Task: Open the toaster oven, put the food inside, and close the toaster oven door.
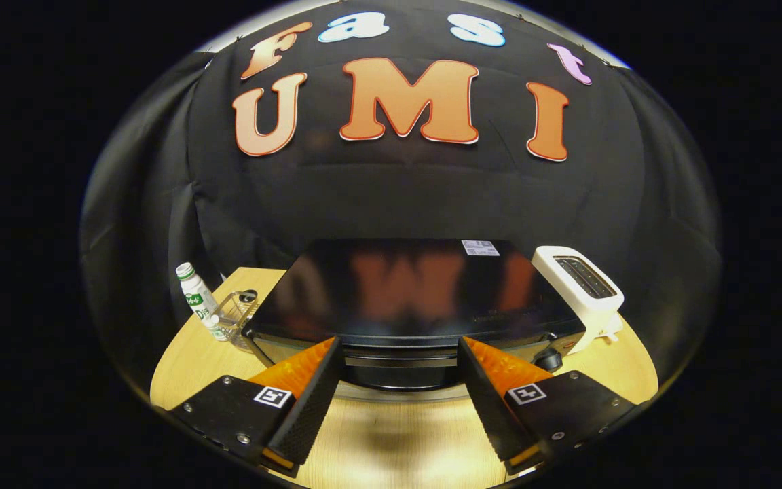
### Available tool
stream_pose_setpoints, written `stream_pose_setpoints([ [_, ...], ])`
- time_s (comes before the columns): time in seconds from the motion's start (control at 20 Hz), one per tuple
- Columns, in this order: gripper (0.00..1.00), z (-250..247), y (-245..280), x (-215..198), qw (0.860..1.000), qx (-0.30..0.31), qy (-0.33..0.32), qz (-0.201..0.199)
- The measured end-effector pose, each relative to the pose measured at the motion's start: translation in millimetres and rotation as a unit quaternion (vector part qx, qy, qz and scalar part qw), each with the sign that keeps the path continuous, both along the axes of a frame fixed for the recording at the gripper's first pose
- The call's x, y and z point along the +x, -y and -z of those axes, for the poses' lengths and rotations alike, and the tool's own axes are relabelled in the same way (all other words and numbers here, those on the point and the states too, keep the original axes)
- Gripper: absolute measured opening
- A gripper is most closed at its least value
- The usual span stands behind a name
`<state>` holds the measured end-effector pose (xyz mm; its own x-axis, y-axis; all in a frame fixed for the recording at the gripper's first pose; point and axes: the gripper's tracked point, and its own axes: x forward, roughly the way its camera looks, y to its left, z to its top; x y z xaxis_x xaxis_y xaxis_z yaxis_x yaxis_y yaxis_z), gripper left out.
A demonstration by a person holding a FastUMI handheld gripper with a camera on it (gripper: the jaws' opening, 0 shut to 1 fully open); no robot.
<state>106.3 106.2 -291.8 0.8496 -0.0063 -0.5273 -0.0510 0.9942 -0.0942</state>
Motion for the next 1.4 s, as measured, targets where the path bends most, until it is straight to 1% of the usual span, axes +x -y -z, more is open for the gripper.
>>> stream_pose_setpoints([
  [0.15, 0.99, 2.4, 1.9, -22.2, 1.000, 0.006, -0.005, 0.000],
  [0.4, 0.99, 17.8, 4.3, -64.7, 1.000, -0.007, -0.019, 0.001],
  [0.6, 0.99, 33.1, 7.4, -92.7, 0.999, -0.018, -0.043, 0.005],
  [0.85, 0.98, 52.6, 10.9, -116.7, 0.998, -0.019, -0.065, 0.007],
  [1.1, 0.98, 66.1, 12.9, -128.1, 0.997, -0.022, -0.076, 0.006],
  [1.25, 0.98, 89.0, 15.1, -145.5, 0.995, -0.033, -0.099, 0.000],
  [1.4, 0.98, 112.9, 20.0, -158.6, 0.992, -0.028, -0.125, 0.005],
])
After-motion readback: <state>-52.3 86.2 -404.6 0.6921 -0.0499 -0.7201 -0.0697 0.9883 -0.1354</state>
